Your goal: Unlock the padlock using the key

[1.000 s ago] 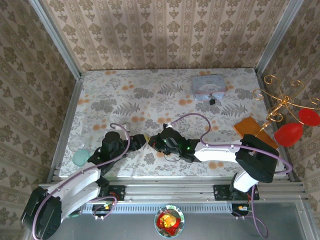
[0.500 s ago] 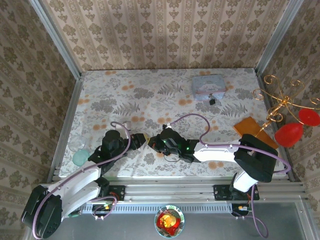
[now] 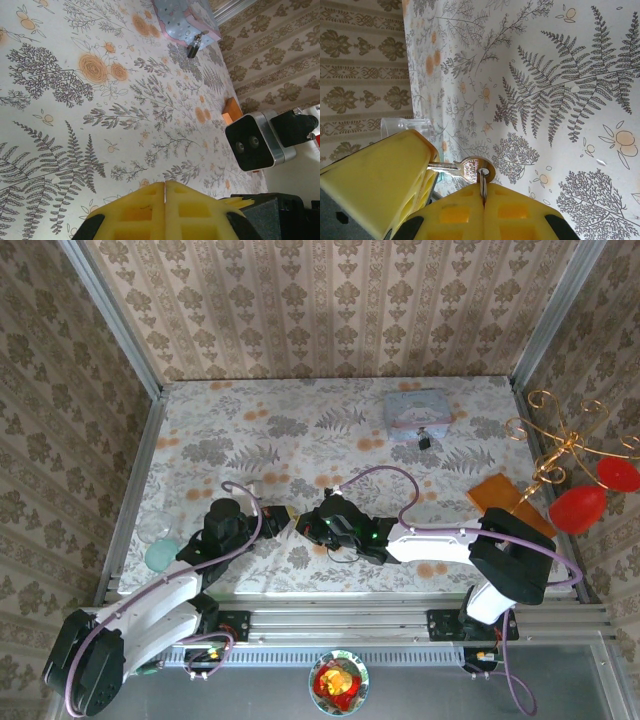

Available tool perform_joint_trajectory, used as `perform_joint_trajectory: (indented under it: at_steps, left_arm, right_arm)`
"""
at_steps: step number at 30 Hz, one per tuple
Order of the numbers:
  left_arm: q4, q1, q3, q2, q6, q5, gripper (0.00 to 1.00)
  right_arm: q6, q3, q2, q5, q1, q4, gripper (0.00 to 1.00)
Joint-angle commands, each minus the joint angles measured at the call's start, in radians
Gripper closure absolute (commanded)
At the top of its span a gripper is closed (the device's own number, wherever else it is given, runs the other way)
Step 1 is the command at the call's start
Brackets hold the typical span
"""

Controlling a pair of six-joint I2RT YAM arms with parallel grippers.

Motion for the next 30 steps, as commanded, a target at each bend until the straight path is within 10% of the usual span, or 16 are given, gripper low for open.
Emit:
perform_joint_trajectory:
  at_steps: [1, 4, 8, 30]
  left_arm:
    - [-0.033, 0.005, 0.052, -0.004, 0.055, 0.031, 1.00]
    - [-0.175, 0.044, 0.110, -0.030, 0.158, 0.043, 1.00]
    - [-0.362, 0.094, 0.181, -0.058, 0.267, 0.007, 1.00]
    - [-0.217, 0.111, 0.185, -0.046, 0.078, 0.242, 1.00]
  right_arm:
    - [-0.035, 0.032, 0.004, 0.002, -0.011, -0.019, 0.84]
    - [-0.122, 0.032, -0.028, -0.014, -0.079, -0.135, 0.57]
    - [-0.178, -0.037, -0.104, 0.020, -0.122, -0.142, 0.46]
    - [-0.341, -0.205, -0.037, -0.160, -0.108, 0.606, 0.51]
